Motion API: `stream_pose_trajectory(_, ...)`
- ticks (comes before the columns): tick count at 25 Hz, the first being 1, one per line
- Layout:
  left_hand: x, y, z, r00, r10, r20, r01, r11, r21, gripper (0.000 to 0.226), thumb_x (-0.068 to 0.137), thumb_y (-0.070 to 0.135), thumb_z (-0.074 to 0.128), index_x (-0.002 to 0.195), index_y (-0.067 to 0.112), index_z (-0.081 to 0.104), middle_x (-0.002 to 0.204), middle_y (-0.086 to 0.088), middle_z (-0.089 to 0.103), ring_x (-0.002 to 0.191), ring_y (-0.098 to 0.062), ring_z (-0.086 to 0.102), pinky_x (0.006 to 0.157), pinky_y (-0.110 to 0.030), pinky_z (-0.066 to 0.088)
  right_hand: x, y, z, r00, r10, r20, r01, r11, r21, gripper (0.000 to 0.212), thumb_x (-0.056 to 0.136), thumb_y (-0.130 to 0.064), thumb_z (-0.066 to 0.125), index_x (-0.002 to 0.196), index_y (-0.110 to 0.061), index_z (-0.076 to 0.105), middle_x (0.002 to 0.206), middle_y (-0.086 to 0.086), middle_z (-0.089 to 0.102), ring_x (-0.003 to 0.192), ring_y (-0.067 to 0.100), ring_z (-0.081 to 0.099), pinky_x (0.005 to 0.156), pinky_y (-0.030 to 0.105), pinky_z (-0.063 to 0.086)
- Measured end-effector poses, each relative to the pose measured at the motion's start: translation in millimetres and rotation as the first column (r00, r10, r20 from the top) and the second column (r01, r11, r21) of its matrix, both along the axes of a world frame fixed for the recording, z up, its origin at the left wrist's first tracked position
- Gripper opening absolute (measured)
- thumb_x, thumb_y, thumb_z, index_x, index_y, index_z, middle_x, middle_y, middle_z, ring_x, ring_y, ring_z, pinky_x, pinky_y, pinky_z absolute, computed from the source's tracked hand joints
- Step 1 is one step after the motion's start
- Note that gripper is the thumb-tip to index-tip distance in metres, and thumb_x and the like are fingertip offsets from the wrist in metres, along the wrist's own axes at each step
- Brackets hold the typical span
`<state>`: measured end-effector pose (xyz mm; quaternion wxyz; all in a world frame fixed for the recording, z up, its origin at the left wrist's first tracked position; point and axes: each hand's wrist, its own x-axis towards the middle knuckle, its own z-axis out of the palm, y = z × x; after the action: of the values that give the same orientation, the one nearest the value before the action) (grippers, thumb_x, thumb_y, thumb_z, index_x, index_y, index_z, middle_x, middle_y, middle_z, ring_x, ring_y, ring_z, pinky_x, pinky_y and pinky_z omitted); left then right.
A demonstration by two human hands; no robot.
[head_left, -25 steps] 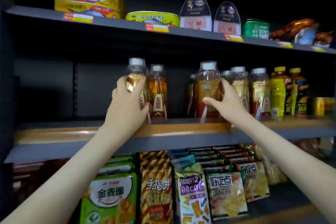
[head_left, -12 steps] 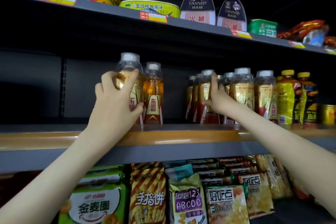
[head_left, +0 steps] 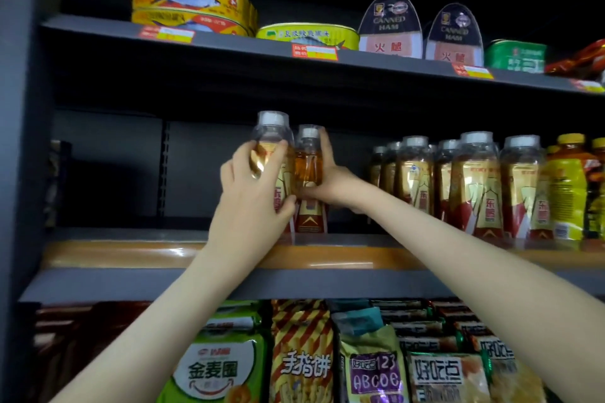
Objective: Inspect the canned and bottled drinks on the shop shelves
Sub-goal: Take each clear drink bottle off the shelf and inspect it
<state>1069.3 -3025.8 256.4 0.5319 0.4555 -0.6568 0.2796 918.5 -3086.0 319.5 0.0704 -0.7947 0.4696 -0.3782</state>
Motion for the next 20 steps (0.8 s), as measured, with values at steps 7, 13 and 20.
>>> stream_pose_trajectory(7,3,1,-1,1.000,-0.017,0.018,0.018,0.999,-0.048,0.064,0.086,0.031,0.066,0.145,0.022,0.041,0.145,-0.018,0.034,0.127,-0.032,0.027,0.088,-0.044,0.049,-22,37,-11,0.993,-0.046,-0.110,0.010,0.952,-0.307,0.120,0.082,-0.017,0.074,0.138,-0.058,-0.024,0.144,0.017,0.042,0.098,0.023,0.066,0.087,0.039,0.055)
stream_pose_trajectory(13,-35,29,-4,0.956,-0.262,-0.128,0.244,0.960,-0.139,0.063,0.089,0.047,0.053,0.144,0.019,0.042,0.147,-0.014,0.035,0.134,-0.023,0.022,0.107,-0.038,0.030,-62,119,-16,0.936,-0.221,-0.276,-0.017,0.751,-0.661,0.108,0.087,-0.014,0.068,0.139,-0.056,-0.016,0.147,0.012,0.028,0.122,0.033,0.049,0.085,0.044,0.053)
stream_pose_trajectory(20,-85,131,-45,0.372,-0.853,-0.366,0.928,0.345,0.140,0.066,0.097,0.028,0.053,0.153,0.031,0.017,0.144,0.019,0.045,0.131,0.002,0.043,0.108,-0.029,0.041,-88,233,-71,1.000,-0.006,-0.019,-0.002,0.917,-0.400,0.113,0.084,-0.024,0.071,0.132,-0.067,-0.021,0.122,-0.048,0.032,0.092,-0.017,0.050,0.087,0.011,0.043)
